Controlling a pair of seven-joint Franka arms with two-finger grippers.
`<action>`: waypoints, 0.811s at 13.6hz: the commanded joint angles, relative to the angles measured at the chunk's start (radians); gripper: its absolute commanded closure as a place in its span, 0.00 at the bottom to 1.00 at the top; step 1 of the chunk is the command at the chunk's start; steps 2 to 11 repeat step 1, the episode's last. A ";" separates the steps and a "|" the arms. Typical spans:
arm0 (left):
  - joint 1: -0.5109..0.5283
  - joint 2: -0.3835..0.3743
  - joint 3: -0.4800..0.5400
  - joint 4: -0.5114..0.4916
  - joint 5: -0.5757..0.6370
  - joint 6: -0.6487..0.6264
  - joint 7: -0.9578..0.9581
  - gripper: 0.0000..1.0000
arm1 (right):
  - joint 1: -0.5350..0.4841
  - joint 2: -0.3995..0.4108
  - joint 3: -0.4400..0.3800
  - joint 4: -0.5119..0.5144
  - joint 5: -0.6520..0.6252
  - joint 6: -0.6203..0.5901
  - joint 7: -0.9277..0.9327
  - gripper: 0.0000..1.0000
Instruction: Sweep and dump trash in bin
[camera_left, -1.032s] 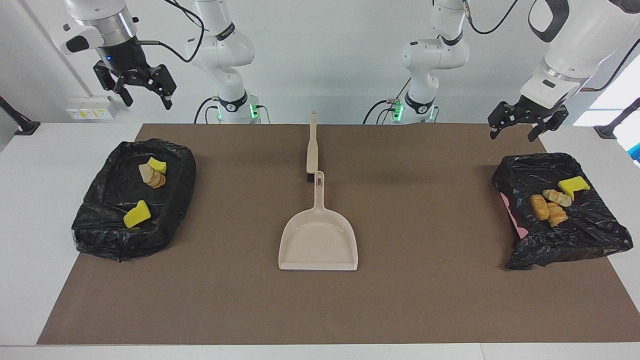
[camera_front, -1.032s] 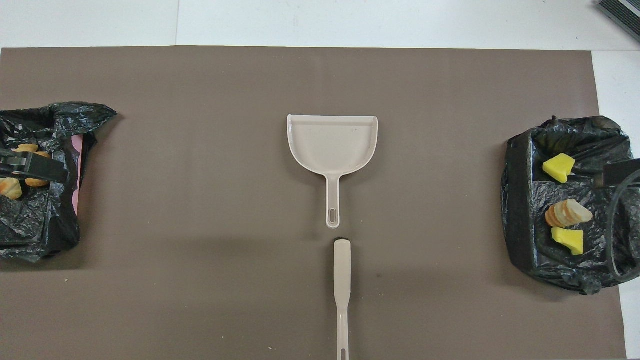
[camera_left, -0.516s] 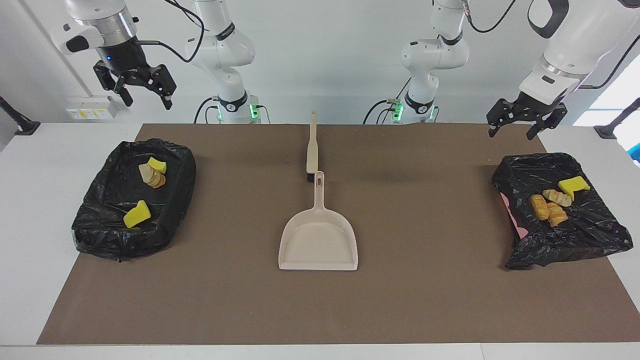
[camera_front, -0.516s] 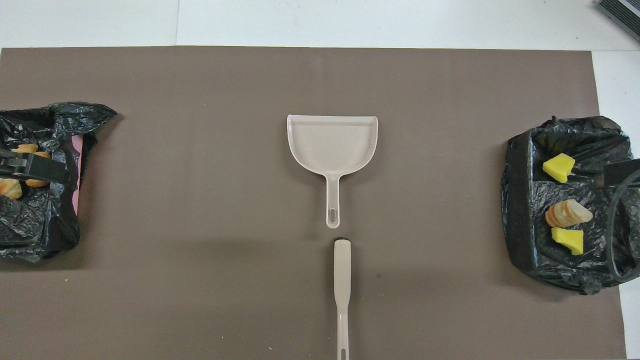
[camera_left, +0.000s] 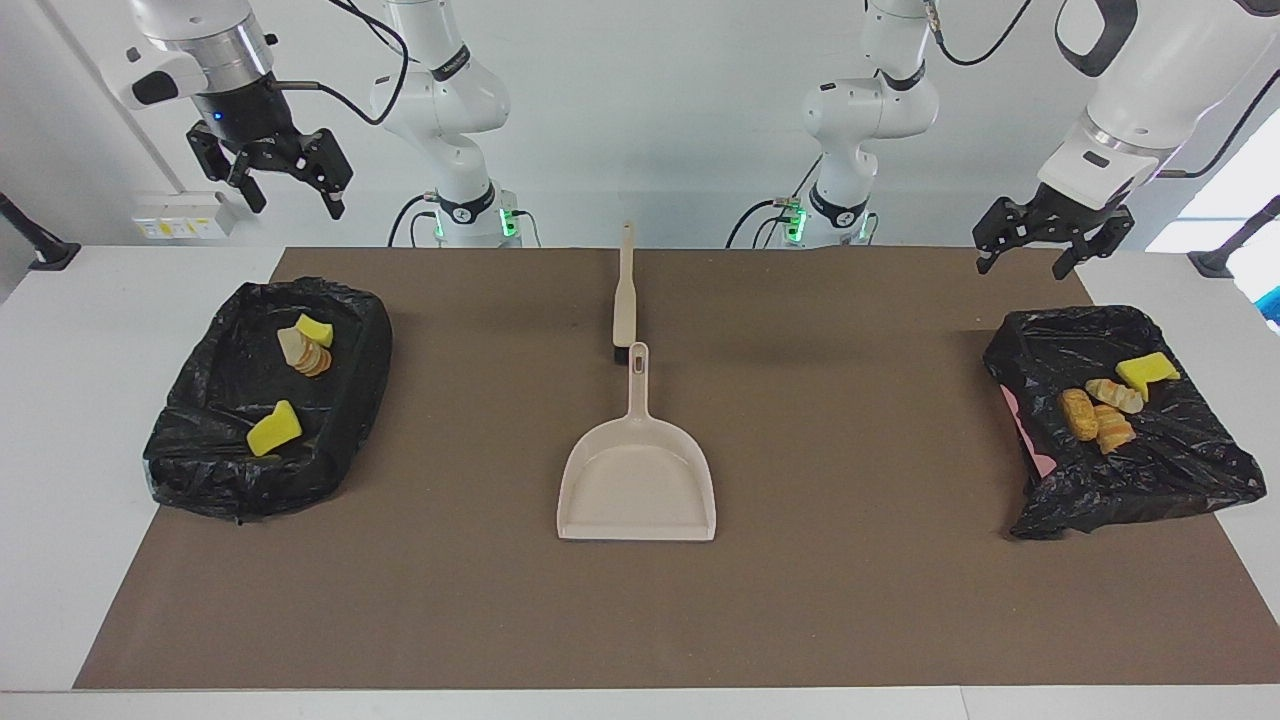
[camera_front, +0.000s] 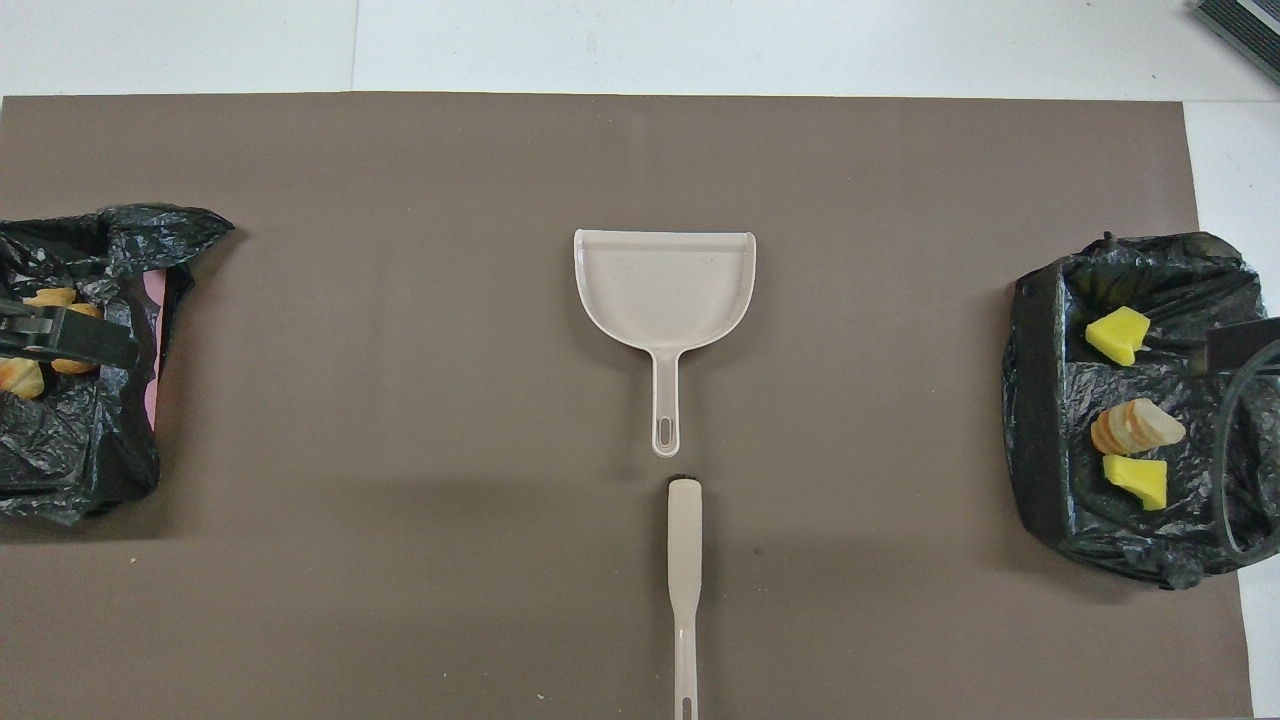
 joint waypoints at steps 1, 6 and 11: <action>0.014 -0.027 -0.003 -0.028 -0.012 -0.003 0.015 0.00 | -0.009 -0.011 0.003 -0.007 0.003 -0.004 -0.014 0.00; 0.014 -0.027 -0.003 -0.028 -0.012 -0.003 0.015 0.00 | -0.009 -0.011 0.003 -0.007 0.003 -0.004 -0.014 0.00; 0.014 -0.027 -0.003 -0.028 -0.012 -0.003 0.015 0.00 | -0.009 -0.011 0.003 -0.007 0.003 -0.004 -0.014 0.00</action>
